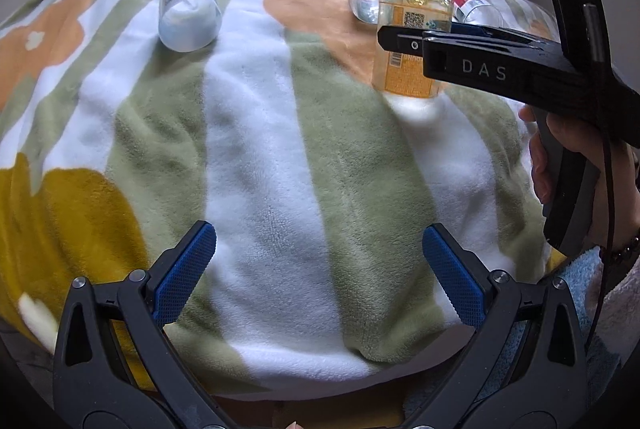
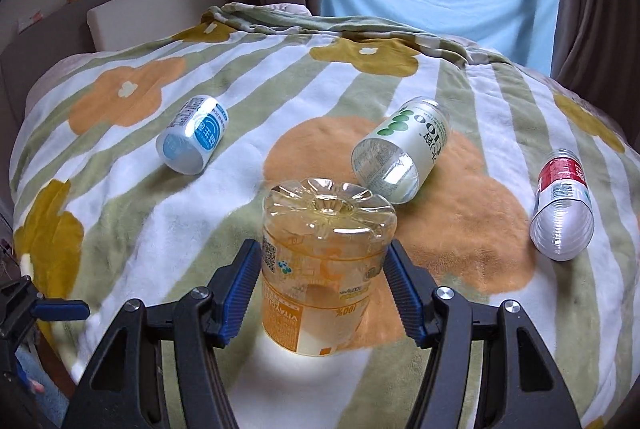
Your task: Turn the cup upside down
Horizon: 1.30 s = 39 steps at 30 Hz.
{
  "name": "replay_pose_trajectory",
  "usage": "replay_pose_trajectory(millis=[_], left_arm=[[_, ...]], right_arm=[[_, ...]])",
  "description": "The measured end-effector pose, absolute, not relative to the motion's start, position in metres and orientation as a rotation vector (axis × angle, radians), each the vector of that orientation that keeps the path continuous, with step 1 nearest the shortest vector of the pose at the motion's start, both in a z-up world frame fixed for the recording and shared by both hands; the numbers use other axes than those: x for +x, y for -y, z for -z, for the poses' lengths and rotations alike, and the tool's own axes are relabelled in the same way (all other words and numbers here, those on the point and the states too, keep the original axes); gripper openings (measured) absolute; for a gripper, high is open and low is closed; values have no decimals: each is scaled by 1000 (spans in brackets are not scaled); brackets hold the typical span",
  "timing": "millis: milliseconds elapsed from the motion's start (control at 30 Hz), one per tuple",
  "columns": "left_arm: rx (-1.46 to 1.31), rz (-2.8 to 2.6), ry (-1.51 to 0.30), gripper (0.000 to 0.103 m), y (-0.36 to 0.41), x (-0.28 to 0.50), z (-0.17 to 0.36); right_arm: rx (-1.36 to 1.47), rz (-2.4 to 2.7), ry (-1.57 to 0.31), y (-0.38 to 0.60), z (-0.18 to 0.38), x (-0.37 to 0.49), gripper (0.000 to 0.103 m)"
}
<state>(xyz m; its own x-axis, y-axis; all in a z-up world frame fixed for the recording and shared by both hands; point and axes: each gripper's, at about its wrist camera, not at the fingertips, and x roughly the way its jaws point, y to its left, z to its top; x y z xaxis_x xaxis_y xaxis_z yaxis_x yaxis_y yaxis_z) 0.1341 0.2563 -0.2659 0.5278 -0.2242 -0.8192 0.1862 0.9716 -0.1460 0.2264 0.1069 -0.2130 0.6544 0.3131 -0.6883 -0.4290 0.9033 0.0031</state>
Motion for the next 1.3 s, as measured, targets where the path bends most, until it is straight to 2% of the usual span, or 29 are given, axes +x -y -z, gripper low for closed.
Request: replay_pose_trajectory(millis=[700,733,800,833,867,1000,1067,1300], left_arm=[[-41,247,-988,103,-256,134,266],[-41,247,-987,103,-256,134,266],[-39,247,-987,103,-255,134,266],[-38,247,-987,103,-255,134,266],[-37,247,-988,103,-255,134,266],[-37,248,-988,103,-255,134,266],[-35,247,-987,103,-255,134,266],[-28,250,-972,103,-253,132,264]], right_arm=[[-237,-471,-732,-107,215,204,59],[-241,-465,-735,-107,215,205,60],[-260,-450,-745,-109,217,206,71],[-269,-442,-745,-109,218,206,84],[-273,-437,-740,-109,219,206,92],[-262,-430,-723,-108,220,205,94],[-259,-422,-725,-108,221,206,103],[-229,-433,-733,-106,220,205,103]])
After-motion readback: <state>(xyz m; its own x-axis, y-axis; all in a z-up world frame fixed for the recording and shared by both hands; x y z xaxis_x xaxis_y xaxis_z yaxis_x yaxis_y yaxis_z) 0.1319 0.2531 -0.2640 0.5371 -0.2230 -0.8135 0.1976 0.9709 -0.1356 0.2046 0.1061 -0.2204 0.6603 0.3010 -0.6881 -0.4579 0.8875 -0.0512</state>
